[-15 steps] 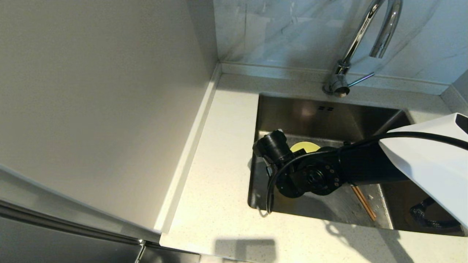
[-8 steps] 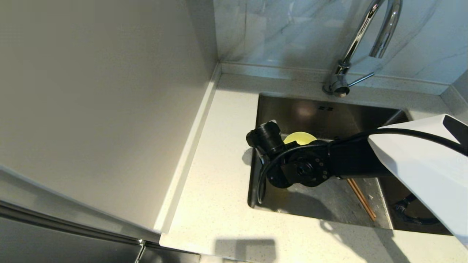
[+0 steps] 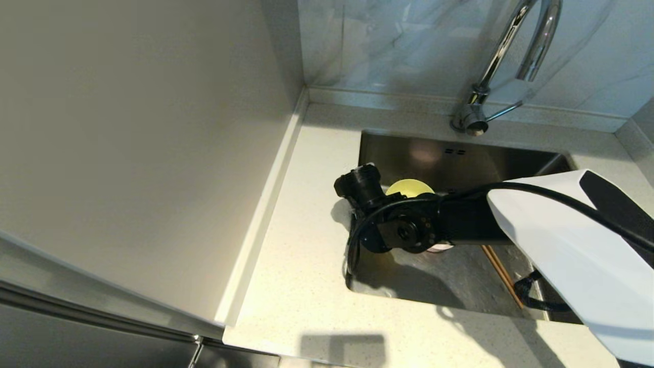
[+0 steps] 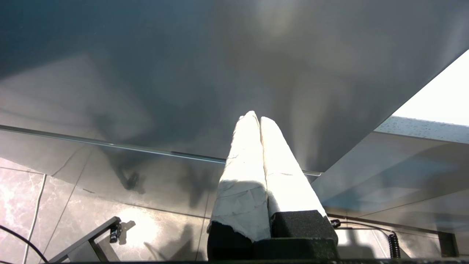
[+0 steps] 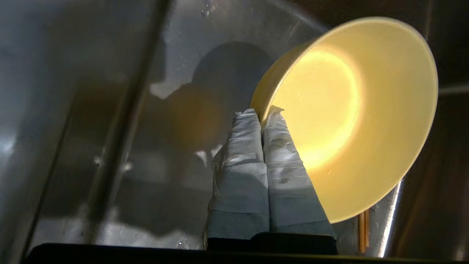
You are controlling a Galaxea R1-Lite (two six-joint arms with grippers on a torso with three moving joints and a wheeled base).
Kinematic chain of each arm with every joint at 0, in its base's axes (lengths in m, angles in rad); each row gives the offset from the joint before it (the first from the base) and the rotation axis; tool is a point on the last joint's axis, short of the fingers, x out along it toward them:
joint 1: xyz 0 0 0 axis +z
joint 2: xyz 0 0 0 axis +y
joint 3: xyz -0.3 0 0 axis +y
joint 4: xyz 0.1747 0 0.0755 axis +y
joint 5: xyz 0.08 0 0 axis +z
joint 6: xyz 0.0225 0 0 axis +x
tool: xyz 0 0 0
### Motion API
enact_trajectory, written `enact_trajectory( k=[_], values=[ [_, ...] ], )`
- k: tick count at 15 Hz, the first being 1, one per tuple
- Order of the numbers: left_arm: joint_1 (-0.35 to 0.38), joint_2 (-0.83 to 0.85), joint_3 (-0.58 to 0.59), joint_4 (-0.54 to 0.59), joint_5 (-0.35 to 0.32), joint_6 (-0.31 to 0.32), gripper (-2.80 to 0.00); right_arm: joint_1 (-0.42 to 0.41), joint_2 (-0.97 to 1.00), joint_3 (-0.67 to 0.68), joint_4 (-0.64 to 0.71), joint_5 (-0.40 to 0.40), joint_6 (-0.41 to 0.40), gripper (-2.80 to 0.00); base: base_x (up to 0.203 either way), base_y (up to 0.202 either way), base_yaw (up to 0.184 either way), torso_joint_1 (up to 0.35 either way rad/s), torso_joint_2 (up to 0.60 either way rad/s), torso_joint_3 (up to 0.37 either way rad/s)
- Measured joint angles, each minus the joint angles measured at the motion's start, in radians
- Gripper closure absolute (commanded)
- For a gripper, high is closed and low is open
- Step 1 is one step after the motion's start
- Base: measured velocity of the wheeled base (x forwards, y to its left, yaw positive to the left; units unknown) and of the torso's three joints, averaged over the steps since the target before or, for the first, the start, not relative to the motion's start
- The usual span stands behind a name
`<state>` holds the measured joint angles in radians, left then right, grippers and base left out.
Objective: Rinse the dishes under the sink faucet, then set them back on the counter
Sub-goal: Put a bowl into the sink
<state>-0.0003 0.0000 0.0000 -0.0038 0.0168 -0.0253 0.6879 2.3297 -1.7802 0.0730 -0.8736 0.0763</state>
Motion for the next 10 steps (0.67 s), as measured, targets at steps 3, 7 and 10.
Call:
enact_trajectory(
  k=[3,7,10],
  values=[
    [0.000,0.000,0.000,0.000,0.000,0.000,0.00,0.001,0.033,-0.062,0.003,-0.002,-0.033,0.00,0.000,0.000,0.000,0.000,0.00,0.000],
    [0.000,0.000,0.000,0.000,0.000,0.000,0.00,0.005,0.069,-0.092,-0.001,0.000,-0.035,0.00,0.000,0.000,0.000,0.000,0.00,0.000],
    [0.000,0.000,0.000,0.000,0.000,0.000,0.00,0.005,0.085,-0.111,-0.001,0.000,-0.038,0.00,0.000,0.000,0.000,0.000,0.00,0.000]
  ],
)
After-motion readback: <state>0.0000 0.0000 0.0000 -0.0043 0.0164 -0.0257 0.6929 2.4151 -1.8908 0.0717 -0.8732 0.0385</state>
